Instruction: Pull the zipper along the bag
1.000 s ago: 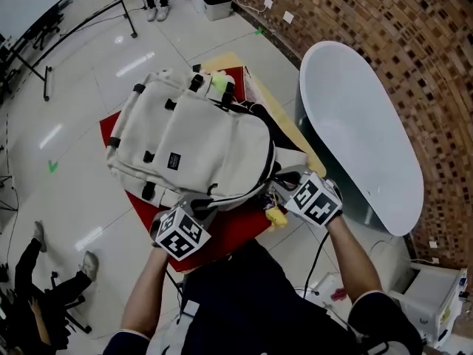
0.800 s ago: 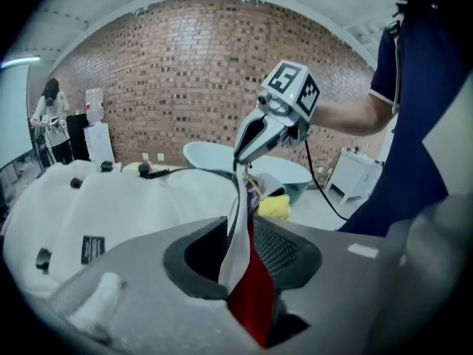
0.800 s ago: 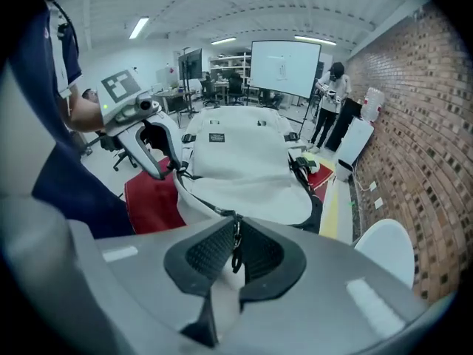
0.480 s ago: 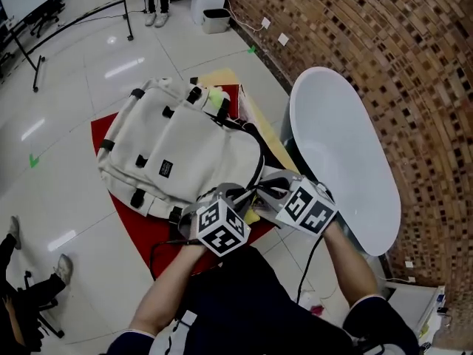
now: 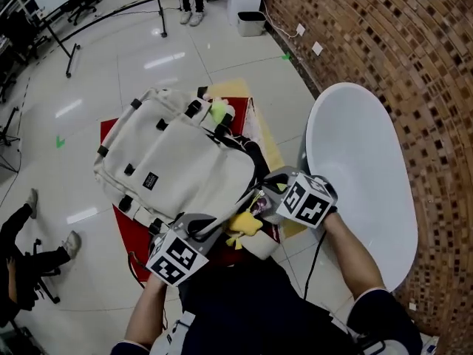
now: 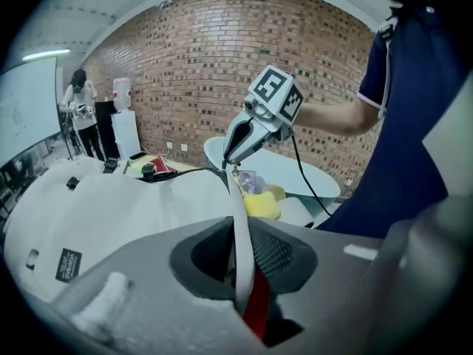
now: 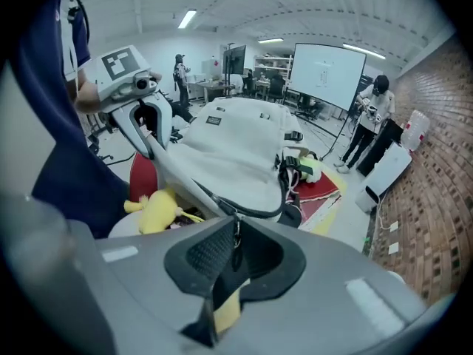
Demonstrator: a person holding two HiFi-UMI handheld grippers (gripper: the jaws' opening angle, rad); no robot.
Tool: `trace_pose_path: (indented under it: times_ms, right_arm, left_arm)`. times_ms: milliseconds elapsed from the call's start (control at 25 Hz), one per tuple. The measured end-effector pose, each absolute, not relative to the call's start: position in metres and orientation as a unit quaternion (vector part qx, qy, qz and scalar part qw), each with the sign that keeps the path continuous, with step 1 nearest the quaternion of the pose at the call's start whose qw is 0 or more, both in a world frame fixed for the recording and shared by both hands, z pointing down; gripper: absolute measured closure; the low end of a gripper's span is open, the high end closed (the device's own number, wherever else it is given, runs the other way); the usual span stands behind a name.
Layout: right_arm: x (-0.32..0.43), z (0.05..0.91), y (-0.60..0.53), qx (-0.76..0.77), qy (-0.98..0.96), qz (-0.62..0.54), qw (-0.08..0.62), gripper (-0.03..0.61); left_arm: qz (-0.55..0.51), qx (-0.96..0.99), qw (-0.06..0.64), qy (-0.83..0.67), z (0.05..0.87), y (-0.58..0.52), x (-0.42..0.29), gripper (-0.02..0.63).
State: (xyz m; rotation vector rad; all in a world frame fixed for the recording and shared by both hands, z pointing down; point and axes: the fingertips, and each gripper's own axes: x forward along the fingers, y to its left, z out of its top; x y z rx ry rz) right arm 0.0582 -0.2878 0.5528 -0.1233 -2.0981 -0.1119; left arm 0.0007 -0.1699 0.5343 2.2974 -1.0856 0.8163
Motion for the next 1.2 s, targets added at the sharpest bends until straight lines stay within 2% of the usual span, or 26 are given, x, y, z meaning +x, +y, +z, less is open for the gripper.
trace_pose_path:
  times_ms: [400,520,640,800,1000,1120,1200]
  right_arm:
    - [0.044,0.576,-0.344,-0.135,-0.868,-0.067,0.473,0.545]
    - [0.038,0.562,-0.343,-0.147,-0.878,-0.064,0.451,0.545]
    - [0.035,0.550,-0.339,-0.151,-0.884,-0.060,0.439,0.545]
    - [0.036,0.543,-0.332,-0.137,-0.884,-0.045,0.444,0.545]
    - [0.028,0.522,-0.320,-0.148,-0.889,-0.059,0.429,0.545]
    - [0.040,0.541,-0.323,-0.188,-0.865,-0.100,0.454,0.545]
    - [0.042,0.556,-0.331,-0.218,-0.857,-0.103,0.455,0.545]
  left_arm:
    - [0.263,0.792,0.296,-0.464,0.533,-0.181,-0.008,0.549]
    - [0.221,0.778,0.304,-0.503,0.520,-0.190,-0.012,0.479]
    - [0.191,0.777,0.278,-0.531,0.503,-0.217,-0.007,0.477]
    - [0.215,0.779,0.256,-0.530,0.517,-0.274,0.017,0.477]
    - [0.335,0.738,0.255,-0.528,0.564,-0.302,0.022,0.480]
    - [0.315,0.725,0.261,-0.554,0.569,-0.294,0.023,0.540]
    - [0.291,0.715,0.277,-0.572,0.568,-0.291,0.024,0.548]
